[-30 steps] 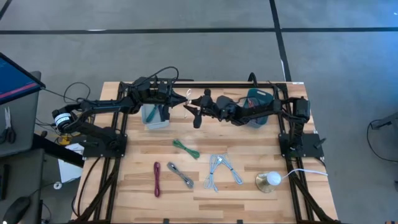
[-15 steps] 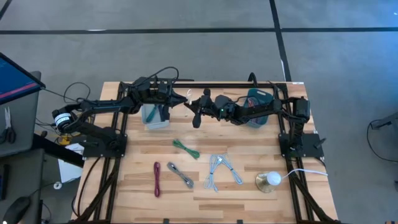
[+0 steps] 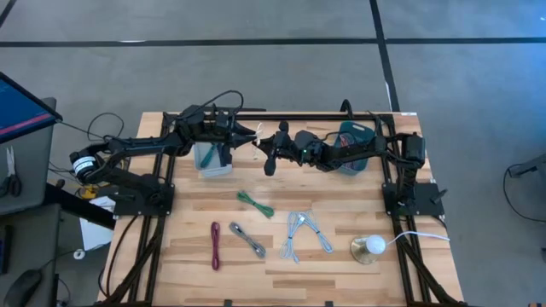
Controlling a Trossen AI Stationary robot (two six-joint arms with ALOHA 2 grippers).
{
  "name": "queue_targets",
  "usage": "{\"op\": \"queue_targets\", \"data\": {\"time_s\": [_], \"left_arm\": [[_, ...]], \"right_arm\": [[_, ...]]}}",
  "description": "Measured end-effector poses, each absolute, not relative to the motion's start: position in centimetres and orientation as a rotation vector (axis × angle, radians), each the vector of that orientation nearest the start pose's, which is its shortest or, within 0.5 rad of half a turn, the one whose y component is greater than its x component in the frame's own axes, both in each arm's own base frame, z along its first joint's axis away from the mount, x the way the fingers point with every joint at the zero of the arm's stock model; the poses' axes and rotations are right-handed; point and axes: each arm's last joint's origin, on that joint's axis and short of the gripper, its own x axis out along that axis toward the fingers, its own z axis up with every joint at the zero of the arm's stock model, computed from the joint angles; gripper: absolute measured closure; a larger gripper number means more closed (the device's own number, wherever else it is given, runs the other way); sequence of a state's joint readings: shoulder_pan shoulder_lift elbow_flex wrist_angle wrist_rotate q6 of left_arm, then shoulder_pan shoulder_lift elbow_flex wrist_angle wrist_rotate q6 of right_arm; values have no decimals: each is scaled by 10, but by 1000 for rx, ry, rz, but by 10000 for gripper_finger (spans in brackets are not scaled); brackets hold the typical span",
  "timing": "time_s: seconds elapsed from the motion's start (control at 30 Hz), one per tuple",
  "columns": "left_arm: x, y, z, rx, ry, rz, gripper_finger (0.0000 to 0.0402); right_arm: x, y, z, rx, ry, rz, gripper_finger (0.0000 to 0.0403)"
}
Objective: Pick & Place USB Port
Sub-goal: Put the white USB cable into the blue bin
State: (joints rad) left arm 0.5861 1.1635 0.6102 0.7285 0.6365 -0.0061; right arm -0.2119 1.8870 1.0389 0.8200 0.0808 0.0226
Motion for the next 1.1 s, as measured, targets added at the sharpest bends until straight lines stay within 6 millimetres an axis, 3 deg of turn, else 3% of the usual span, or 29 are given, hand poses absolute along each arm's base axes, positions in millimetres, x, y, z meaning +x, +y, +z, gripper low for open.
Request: {"op": "queue_targets", "data": {"time_s": [0.3,0.43,0.73,0.93,1.1], "left_arm": [[208,132,278,58,-86,-8,297],[201,141,276,41,-63,-34,302],[187,145,280,24,-60,-132,314],[177,137,294,64,-96,-125,337],[169,130,301,69,-101,-126,352]], "right_arm": [[393,-91,206,-1,36,-332,402],[377,-93,202,0,57,-368,402],[299,-88,217,-9,24,-523,403],[249,-79,217,41,123,-670,403],[220,-73,223,101,247,-837,403]]}}
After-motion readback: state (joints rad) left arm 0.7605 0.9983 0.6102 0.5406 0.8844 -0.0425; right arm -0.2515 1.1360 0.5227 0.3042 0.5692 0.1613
